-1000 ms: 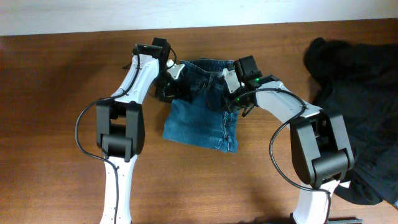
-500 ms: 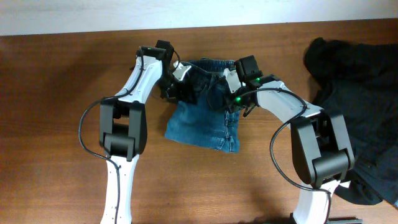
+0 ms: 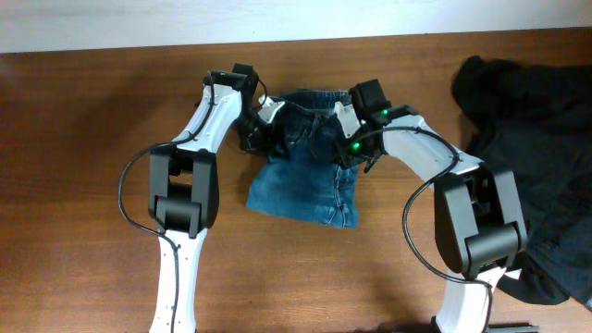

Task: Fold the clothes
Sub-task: 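Release the right gripper and carry the jeans leftward with the left gripper, then lay the jeans at the table's left edge and press with the left gripper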

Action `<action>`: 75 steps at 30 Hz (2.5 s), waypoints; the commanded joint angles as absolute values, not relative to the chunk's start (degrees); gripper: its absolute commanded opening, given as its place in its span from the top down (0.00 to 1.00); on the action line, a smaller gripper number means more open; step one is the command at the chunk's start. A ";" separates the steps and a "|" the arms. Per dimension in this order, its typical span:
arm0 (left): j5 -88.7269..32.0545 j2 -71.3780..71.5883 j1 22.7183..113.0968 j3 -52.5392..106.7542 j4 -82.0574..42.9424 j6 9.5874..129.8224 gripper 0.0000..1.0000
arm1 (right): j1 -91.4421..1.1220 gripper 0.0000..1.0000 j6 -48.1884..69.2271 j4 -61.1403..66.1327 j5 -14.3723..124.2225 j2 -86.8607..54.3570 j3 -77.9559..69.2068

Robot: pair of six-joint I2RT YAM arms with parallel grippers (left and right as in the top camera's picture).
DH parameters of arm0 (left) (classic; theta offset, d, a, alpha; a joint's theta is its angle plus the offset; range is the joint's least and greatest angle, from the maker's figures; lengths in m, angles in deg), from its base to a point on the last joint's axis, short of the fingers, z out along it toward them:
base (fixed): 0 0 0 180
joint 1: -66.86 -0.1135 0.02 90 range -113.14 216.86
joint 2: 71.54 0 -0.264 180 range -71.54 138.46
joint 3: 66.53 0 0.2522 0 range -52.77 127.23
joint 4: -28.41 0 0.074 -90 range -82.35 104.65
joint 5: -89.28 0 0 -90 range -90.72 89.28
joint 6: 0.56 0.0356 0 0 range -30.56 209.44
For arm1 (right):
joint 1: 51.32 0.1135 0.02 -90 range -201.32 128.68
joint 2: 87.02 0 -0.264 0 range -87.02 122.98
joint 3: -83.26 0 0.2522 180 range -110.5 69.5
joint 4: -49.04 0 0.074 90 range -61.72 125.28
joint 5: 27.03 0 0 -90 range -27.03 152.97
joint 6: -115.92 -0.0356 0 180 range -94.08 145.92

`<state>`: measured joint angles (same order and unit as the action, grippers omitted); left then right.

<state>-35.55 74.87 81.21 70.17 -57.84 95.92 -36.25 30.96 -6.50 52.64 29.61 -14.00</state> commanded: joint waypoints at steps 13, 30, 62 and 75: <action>6.46 67.28 59.85 67.13 -63.19 96.40 1.00 | -37.22 0.39 31.74 -31.98 56.42 19.36 -47.55; 12.49 65.40 37.14 78.54 -60.75 97.74 1.00 | -37.22 0.39 31.70 -35.48 58.76 19.43 -47.79; 9.32 60.75 36.49 78.67 -47.46 99.99 0.01 | -37.22 0.40 31.70 -36.51 58.76 19.47 -47.77; -21.28 59.79 45.78 78.10 -55.96 101.34 0.88 | -37.22 0.40 31.68 -36.53 58.76 19.58 -47.77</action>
<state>-16.18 58.50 42.48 78.25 -55.09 101.67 -36.73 31.31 -36.51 58.04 19.21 -47.62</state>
